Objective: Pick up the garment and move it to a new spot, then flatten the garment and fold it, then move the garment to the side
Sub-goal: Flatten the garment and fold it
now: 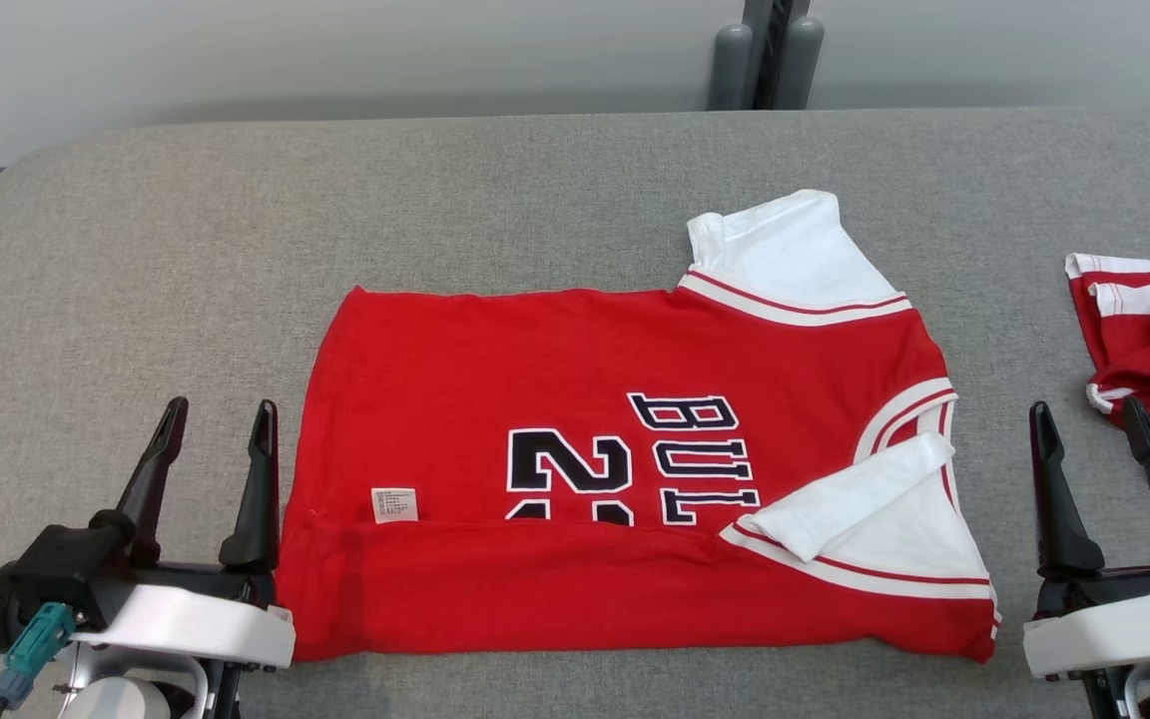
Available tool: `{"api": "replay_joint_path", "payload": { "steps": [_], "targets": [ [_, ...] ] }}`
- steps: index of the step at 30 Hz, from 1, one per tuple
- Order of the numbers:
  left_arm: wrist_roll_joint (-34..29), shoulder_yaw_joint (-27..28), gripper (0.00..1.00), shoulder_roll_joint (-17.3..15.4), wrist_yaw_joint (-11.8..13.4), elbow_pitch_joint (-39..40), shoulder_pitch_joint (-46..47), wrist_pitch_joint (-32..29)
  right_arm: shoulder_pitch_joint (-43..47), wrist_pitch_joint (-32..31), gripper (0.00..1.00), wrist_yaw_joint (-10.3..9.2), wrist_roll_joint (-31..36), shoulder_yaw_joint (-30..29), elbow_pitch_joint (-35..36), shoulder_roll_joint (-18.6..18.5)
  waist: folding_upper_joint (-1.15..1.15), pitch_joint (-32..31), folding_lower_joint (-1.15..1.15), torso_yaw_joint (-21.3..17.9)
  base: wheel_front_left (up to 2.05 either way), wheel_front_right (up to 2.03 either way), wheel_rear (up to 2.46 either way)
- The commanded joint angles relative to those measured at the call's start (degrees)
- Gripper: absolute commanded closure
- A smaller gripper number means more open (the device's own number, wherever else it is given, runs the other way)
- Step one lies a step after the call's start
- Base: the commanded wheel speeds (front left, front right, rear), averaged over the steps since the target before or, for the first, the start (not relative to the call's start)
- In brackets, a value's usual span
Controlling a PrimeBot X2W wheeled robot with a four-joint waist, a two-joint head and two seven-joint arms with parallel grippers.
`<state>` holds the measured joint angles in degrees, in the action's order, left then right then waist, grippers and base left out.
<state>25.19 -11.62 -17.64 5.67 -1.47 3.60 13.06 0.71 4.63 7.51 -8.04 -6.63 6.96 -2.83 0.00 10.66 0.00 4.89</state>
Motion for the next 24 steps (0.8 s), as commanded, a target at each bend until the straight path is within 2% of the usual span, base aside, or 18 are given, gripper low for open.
{"api": "replay_joint_path", "payload": {
  "steps": [1,6,10,18,24],
  "targets": [
    [-0.4,0.1,0.0,-0.3,0.5,0.6,1.4,-0.1,-0.5,0.0,0.0,-0.05,-0.6,0.4,-0.2,-0.2,0.0,0.1,0.0,-0.2,0.0,0.0,0.0],
    [-0.1,-0.3,0.0,0.1,0.4,0.8,5.6,-1.1,-2.2,0.2,0.0,-0.05,-1.0,1.4,-0.7,-0.2,0.0,1.7,0.0,-1.2,0.0,0.0,0.0],
    [1.8,-0.6,0.0,-0.5,-2.2,-3.3,12.6,-4.4,-4.6,0.3,0.0,-0.05,-0.9,2.7,-0.7,-0.2,0.0,4.1,0.0,-2.6,0.0,0.0,0.0],
    [8.1,0.1,0.0,-3.8,-9.6,-21.7,25.6,-13.3,-8.8,1.7,0.0,-0.05,-2.1,4.9,-3.1,-0.2,0.0,9.4,0.0,-6.7,0.0,0.0,0.0],
    [10.4,-0.9,0.0,-5.2,-11.9,-30.6,30.3,-16.3,-10.4,3.2,0.0,-0.05,-2.8,5.9,-4.9,-0.2,0.0,12.0,0.0,-8.2,0.0,0.0,0.0]
  ]
}}
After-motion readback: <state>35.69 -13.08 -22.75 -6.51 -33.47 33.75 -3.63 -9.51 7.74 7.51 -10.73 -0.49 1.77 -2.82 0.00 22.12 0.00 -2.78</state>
